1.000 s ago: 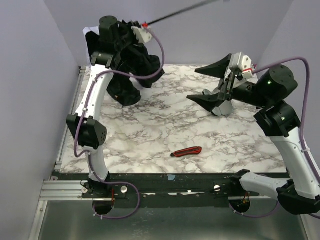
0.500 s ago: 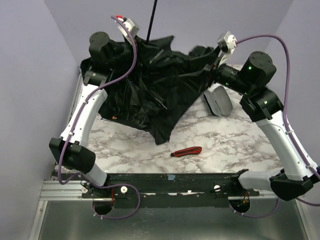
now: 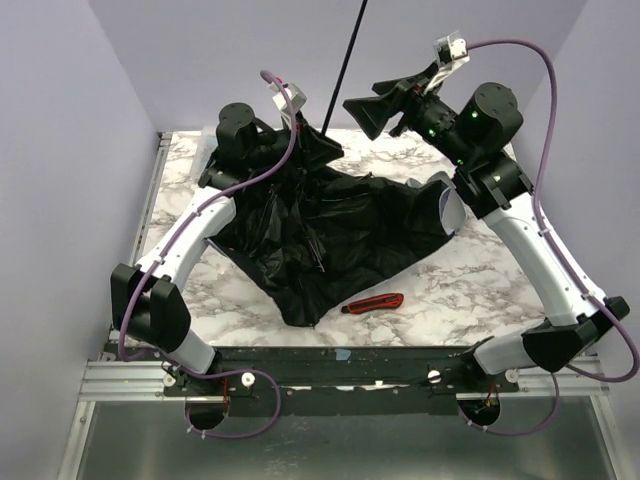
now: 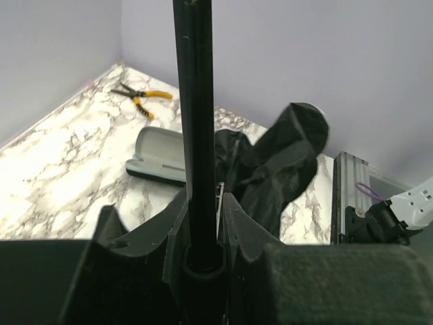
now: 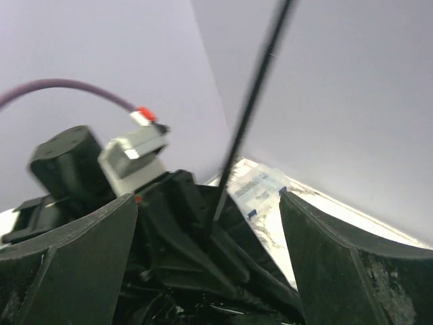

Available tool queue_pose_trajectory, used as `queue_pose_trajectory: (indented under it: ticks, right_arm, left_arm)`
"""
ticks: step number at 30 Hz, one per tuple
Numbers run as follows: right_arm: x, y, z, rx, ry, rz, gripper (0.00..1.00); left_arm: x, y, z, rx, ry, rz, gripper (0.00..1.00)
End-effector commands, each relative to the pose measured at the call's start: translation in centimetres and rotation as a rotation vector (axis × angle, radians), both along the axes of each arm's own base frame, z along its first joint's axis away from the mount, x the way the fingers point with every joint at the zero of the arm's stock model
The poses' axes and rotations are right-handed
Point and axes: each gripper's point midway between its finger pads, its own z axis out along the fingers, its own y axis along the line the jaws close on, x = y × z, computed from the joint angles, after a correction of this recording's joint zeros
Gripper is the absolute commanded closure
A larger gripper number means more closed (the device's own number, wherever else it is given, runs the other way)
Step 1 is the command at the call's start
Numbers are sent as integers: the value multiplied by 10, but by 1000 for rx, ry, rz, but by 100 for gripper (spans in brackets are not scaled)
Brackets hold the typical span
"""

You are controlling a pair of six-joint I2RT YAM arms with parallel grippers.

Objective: Open the umbrella

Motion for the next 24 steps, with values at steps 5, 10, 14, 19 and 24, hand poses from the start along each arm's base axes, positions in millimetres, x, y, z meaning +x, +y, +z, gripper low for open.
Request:
queue_pose_trajectory:
  ticks: [5,10,14,19,24]
  right_arm:
    - [36,7,3,115,45,-57,11]
    - [20,33,12,145,7,130,13]
    - [18,40,10,140,-4,176,20]
    - [26,45,-6,118,31,179,86]
    - [26,43,-11,68,1,163,99]
  left_arm:
    - [-40,-4,58,-52,-253,-97,100]
    - [-42,-8,51,-19,-280,-109,100]
    - [-42,-8,48,-6,-276,-113,100]
    - [-45,-9,45,5,-290,-132,96]
    - [-23,12,41,96,-298,-28,45]
